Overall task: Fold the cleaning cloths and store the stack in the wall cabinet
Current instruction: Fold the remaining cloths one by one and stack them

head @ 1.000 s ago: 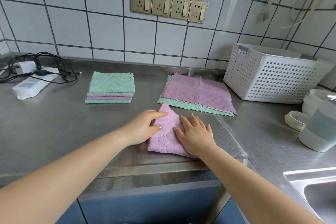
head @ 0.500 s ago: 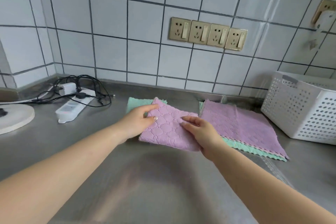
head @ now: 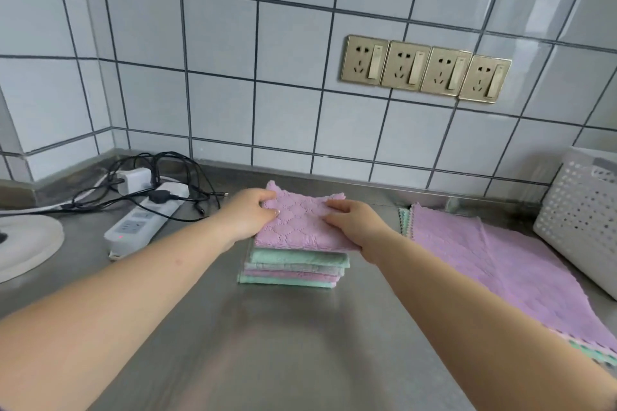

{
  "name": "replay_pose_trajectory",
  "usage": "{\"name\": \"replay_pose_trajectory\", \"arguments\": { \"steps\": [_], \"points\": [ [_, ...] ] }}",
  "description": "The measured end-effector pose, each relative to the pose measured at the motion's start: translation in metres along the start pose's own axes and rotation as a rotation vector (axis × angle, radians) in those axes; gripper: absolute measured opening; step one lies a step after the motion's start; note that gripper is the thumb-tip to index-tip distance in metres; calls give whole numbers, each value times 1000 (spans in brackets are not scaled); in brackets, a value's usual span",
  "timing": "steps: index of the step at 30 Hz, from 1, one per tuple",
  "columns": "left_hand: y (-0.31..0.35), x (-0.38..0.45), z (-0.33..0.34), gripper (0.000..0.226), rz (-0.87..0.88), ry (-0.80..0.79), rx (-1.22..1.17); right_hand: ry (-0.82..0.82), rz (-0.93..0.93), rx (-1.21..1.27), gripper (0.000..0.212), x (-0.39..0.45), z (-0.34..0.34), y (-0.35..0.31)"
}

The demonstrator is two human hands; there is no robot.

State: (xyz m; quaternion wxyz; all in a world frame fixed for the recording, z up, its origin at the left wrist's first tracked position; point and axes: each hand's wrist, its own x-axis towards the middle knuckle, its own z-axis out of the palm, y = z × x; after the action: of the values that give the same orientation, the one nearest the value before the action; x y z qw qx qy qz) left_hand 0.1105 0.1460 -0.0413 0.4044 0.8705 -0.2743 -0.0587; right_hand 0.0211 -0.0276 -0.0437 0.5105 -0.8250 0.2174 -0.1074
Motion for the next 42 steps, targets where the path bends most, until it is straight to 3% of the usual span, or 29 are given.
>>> {"name": "replay_pose_trajectory", "arguments": {
  "steps": [9,15,19,21,29,33,38,42],
  "points": [
    [-18,2,-2,47,15,-85,116,-1,-25,-136,41,10,7,9],
    [-3,12,1,46,158,-18,357,175,-137,-384,43,30,11,-4],
    [9,19,24,44,178,-71,568,30,-388,-703,43,30,40,-8],
    [2,20,36,43,132,-135,618,-38,-346,-817,42,26,48,3],
    [-19,23,45,55,-43,-164,516,6,-51,-727,63,23,51,25],
    [-13,16,43,58,-102,-109,542,33,11,-684,67,14,49,22],
    [8,6,40,58,121,138,654,123,-130,-650,64,-3,32,22],
    [43,-4,53,55,222,162,561,232,-218,-580,52,-21,-6,40]
  ]
}}
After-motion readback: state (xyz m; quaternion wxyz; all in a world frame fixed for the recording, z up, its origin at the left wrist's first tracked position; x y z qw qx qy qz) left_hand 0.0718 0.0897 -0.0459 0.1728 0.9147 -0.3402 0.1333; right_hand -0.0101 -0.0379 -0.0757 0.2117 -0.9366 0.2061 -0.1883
